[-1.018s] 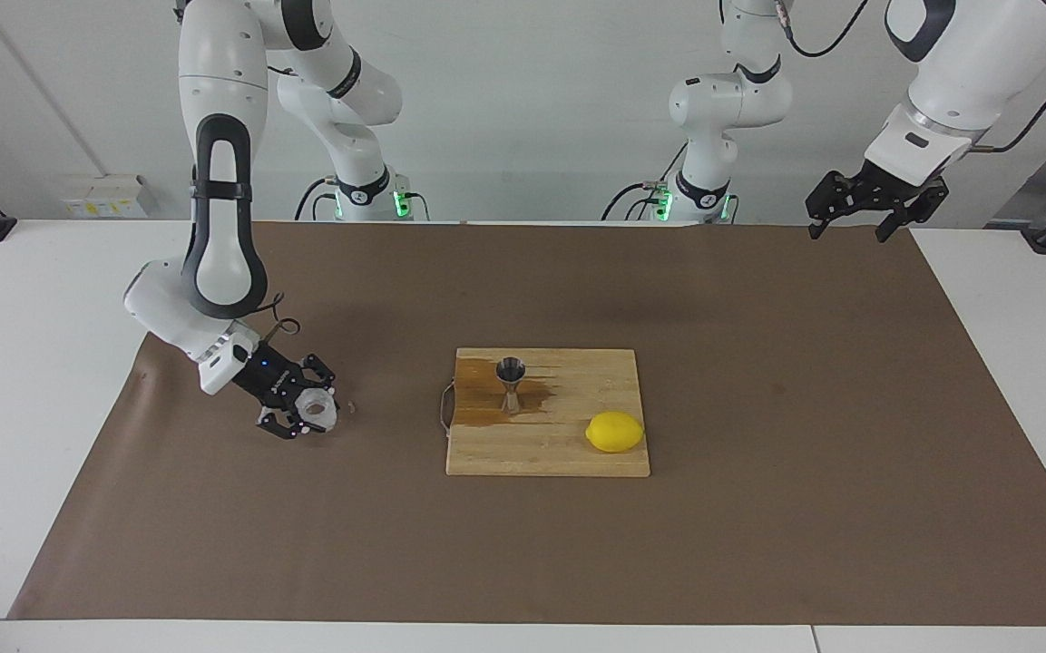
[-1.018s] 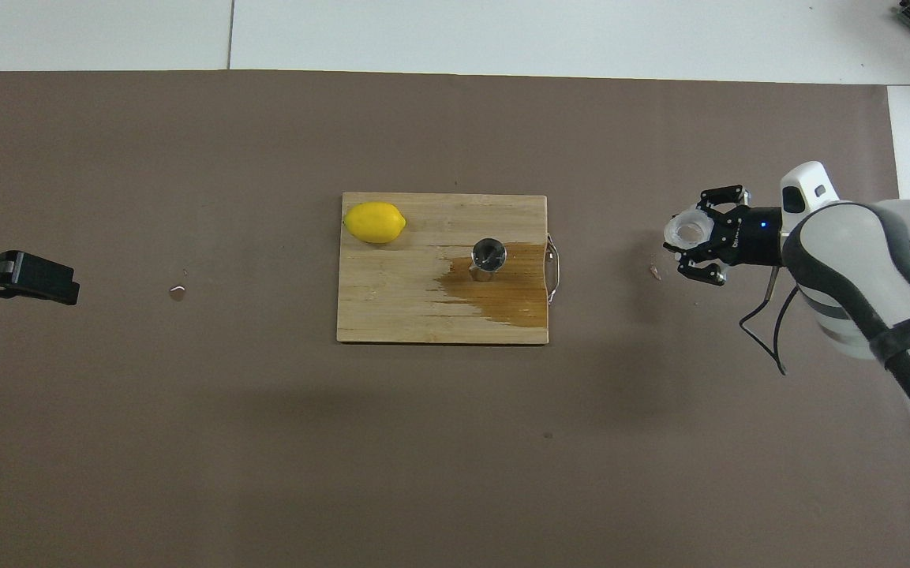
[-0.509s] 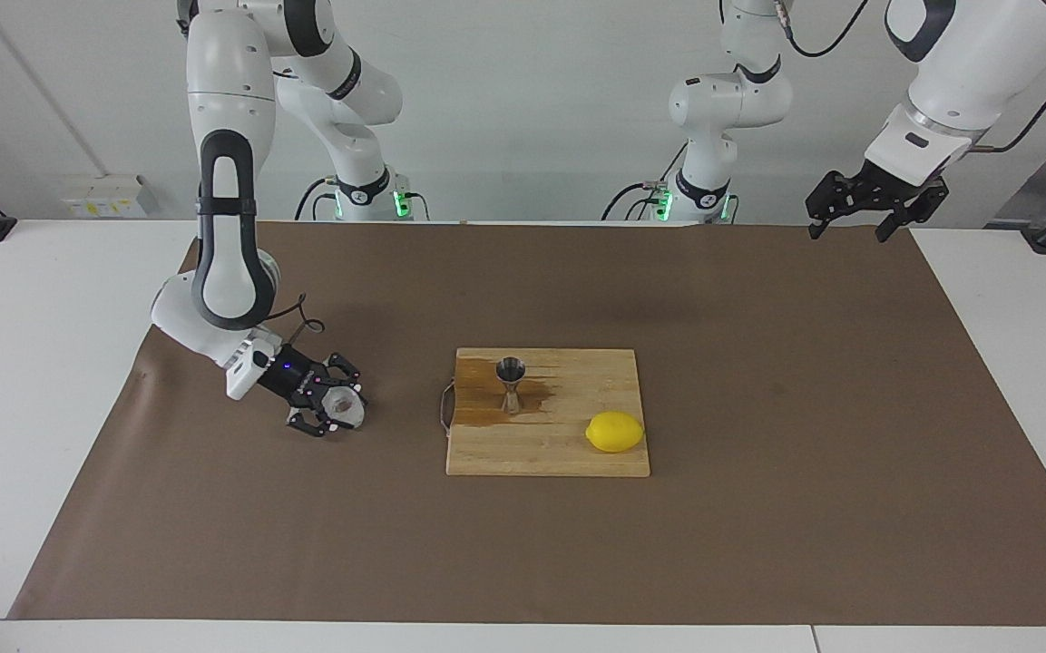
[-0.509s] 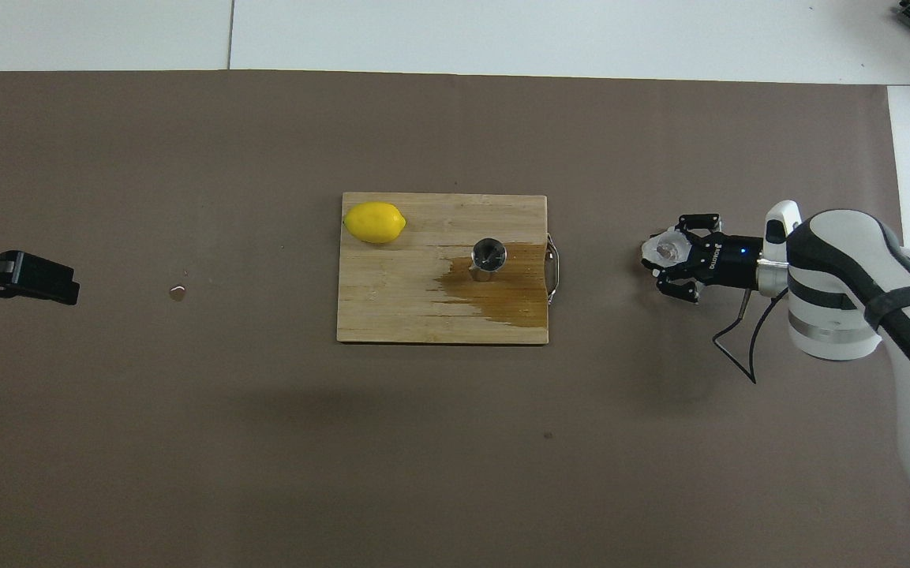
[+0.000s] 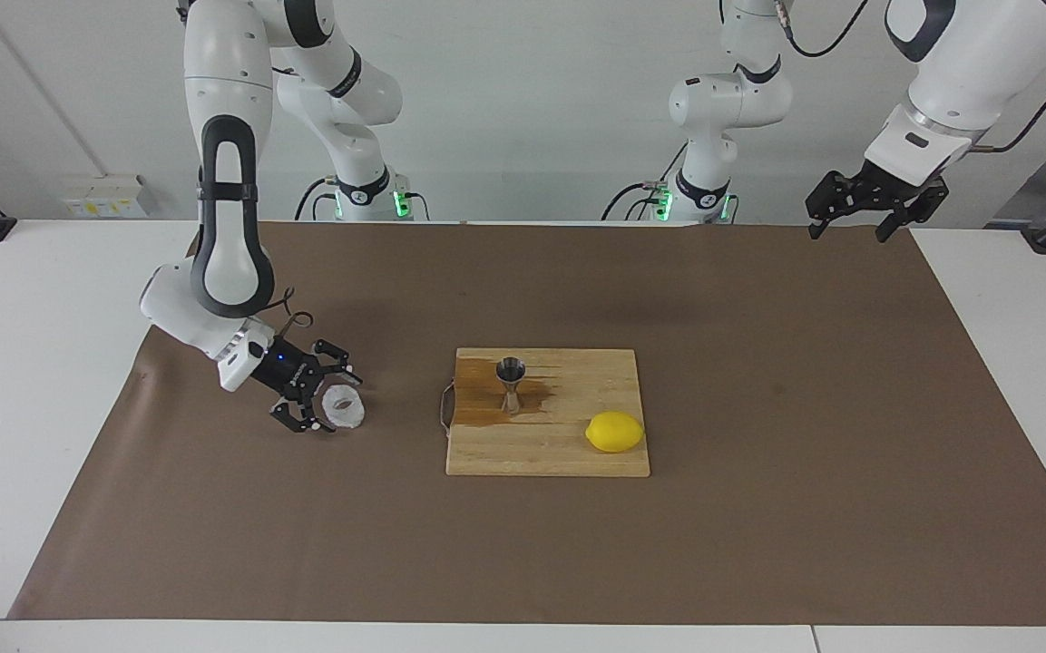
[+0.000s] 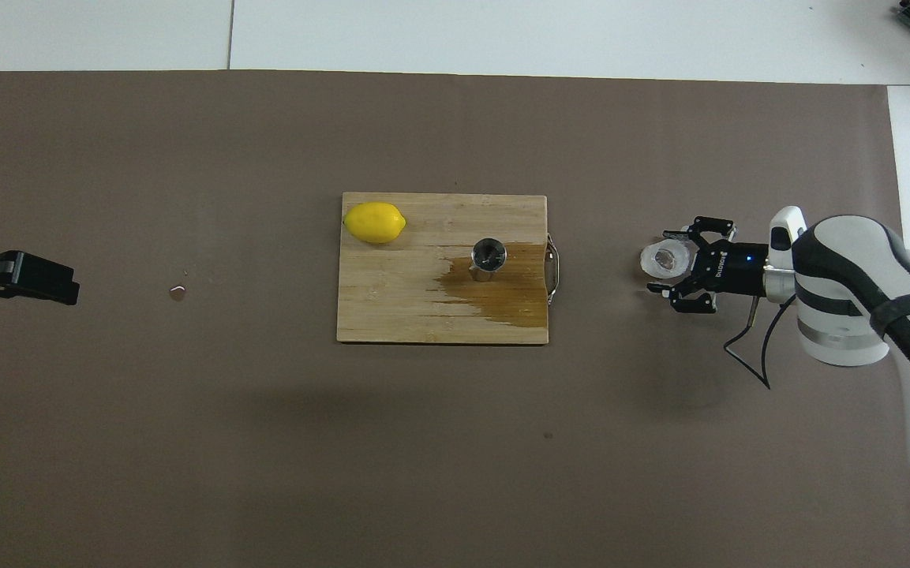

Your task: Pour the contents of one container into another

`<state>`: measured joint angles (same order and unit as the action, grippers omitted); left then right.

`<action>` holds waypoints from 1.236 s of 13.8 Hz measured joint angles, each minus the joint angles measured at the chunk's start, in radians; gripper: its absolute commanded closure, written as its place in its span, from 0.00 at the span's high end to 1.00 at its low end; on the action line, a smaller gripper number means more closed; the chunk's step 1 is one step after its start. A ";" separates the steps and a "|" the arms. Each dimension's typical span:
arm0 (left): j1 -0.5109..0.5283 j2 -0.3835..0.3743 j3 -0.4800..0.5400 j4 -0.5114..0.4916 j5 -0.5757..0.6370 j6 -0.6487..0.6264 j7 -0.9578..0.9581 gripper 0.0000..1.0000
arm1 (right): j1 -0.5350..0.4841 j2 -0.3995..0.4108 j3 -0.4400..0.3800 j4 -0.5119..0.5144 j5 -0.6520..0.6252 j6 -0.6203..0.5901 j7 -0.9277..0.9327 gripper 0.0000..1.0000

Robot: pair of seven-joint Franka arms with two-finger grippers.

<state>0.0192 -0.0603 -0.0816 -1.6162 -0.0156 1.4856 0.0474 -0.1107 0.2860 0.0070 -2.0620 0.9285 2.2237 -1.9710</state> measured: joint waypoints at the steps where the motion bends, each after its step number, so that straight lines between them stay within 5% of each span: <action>1: 0.000 0.000 0.000 0.000 0.000 0.000 0.000 1.00 | 0.011 -0.053 0.002 0.001 -0.082 -0.007 0.094 1.00; 4: 0.000 0.000 0.000 0.000 0.000 0.000 0.000 1.00 | 0.025 -0.174 0.002 -0.005 -0.171 -0.074 0.271 1.00; 9: 0.000 0.000 0.000 0.000 0.000 0.000 0.000 1.00 | 0.024 -0.193 -0.002 -0.005 -0.351 -0.092 0.594 1.00; 17: 0.000 0.000 0.000 0.000 0.000 0.000 0.000 1.00 | 0.069 -0.372 0.012 0.085 -0.813 -0.386 1.435 1.00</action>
<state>0.0192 -0.0603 -0.0816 -1.6162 -0.0156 1.4856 0.0474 -0.0420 -0.0856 0.0186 -1.9772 0.1151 1.8378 -0.5360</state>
